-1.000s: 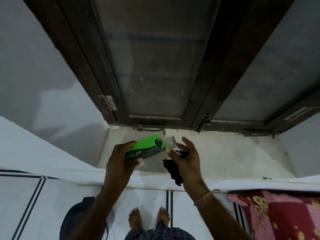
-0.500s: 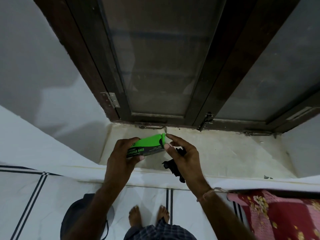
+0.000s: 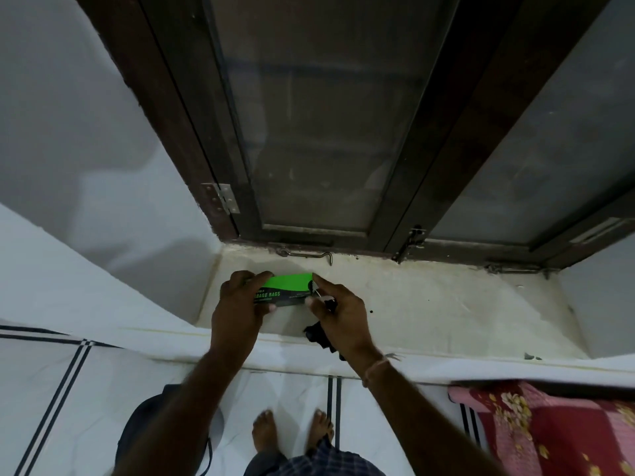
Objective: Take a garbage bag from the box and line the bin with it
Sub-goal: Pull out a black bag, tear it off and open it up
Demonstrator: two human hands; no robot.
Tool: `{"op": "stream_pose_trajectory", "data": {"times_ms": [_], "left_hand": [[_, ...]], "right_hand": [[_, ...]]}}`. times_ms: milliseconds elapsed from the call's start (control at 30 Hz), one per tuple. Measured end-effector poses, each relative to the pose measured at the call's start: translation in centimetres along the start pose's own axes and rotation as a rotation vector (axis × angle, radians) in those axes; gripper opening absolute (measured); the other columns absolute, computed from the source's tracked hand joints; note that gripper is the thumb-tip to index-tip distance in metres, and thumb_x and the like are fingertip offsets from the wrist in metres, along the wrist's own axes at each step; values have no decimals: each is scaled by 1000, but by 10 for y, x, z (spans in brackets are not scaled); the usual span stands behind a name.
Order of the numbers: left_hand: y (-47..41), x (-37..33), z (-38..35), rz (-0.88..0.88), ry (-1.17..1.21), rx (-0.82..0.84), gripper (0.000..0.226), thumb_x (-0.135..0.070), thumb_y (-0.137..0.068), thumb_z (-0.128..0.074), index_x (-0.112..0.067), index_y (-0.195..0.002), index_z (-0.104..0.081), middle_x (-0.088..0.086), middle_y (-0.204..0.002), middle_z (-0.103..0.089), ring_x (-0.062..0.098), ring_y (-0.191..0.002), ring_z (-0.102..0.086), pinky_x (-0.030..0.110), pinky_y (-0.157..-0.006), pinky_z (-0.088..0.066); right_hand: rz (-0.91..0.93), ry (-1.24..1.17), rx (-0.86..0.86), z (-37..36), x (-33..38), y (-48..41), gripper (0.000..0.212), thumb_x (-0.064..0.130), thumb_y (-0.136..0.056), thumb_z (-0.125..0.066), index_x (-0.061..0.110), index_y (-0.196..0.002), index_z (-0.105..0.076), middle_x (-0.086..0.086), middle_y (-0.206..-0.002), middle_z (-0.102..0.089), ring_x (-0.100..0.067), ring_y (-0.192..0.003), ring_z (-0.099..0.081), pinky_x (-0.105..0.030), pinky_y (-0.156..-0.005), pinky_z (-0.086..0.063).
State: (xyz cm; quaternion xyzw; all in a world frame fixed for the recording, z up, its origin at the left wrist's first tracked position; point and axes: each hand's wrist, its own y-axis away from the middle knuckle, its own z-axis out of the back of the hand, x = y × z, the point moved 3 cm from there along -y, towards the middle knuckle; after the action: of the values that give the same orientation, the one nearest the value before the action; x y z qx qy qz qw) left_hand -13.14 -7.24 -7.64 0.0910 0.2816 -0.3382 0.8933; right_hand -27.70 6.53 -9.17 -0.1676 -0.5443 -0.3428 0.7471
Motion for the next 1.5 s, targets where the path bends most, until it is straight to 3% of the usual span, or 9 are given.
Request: {"op": "stream_pose_trajectory", "data": {"times_ms": [67,167,300,500,733,933,1100,1267,1500], "left_hand": [[-6,5,-5,15,-51,26,63,-18,-84,-78,-25,-142,-57,7,-137,-54,29,-124,-50,42,-84,-57],[-6,6,-4,-11,-132,32,75,-18,-79,-83,-24,-147,-53,12,-149,-50,34,-137,-44,54,-94,-55],[16,-6,2,-13,-160,-95,72,-32,-78,-84,-15,-141,-54,14,-141,-53,34,-129,-49,52,-94,-50],[91,-46,6,211,729,213,26,-38,-100,-54,-14,-109,-54,-2,-91,-68,6,-77,-68,25,-65,-53],[144,9,35,316,881,142,28,-26,-98,-64,-3,-84,-59,3,-65,-67,17,-60,-65,32,-60,-47],[213,108,84,629,1239,-28,35,-29,-103,-54,2,-118,-60,33,-112,-68,48,-106,-68,65,-94,-53],[277,190,143,774,1491,18,48,-44,-104,-50,-1,-122,-61,29,-119,-69,44,-109,-69,57,-92,-57],[357,270,206,569,941,104,18,-23,-91,-74,-9,-102,-77,7,-97,-81,29,-101,-75,41,-88,-61],[415,336,254,814,1457,-139,34,-31,-105,-49,-6,-118,-67,17,-118,-73,28,-100,-73,37,-75,-61]], "right_hand": [[-24,69,14,-5,-5,-10,47,28,-92,-74,27,-139,-64,3,-126,-74,3,-90,-65,-9,-88,-52],[-111,53,16,-2,-12,-9,44,35,-91,-73,32,-135,-66,4,-121,-75,-13,-96,-73,-33,-90,-61],[-151,-116,-79,10,-2,17,33,40,-94,-70,28,-124,-71,2,-97,-77,-19,-78,-76,-25,-65,-58],[-222,-485,155,-21,37,69,55,60,-100,-36,25,-128,-68,-11,-99,-76,-30,-71,-75,-36,-58,-58],[-308,-449,321,-81,64,112,57,61,-99,-38,22,-130,-66,-5,-128,-69,-13,-114,-69,-22,-80,-57],[-238,-323,342,-165,72,176,29,37,-95,-68,14,-113,-70,-10,-114,-74,-25,-111,-71,-47,-101,-56],[-235,-293,310,-255,82,249,16,19,-93,-74,6,-103,-75,-19,-96,-75,-23,-92,-71,-33,-87,-59],[-251,-329,315,-324,115,315,18,14,-91,-76,1,-104,-75,-11,-92,-73,-21,-90,-70,-31,-85,-59],[-308,-288,531,-363,143,394,12,13,-90,-76,2,-96,-76,-6,-84,-77,-18,-77,-72,-23,-67,-56]]}}
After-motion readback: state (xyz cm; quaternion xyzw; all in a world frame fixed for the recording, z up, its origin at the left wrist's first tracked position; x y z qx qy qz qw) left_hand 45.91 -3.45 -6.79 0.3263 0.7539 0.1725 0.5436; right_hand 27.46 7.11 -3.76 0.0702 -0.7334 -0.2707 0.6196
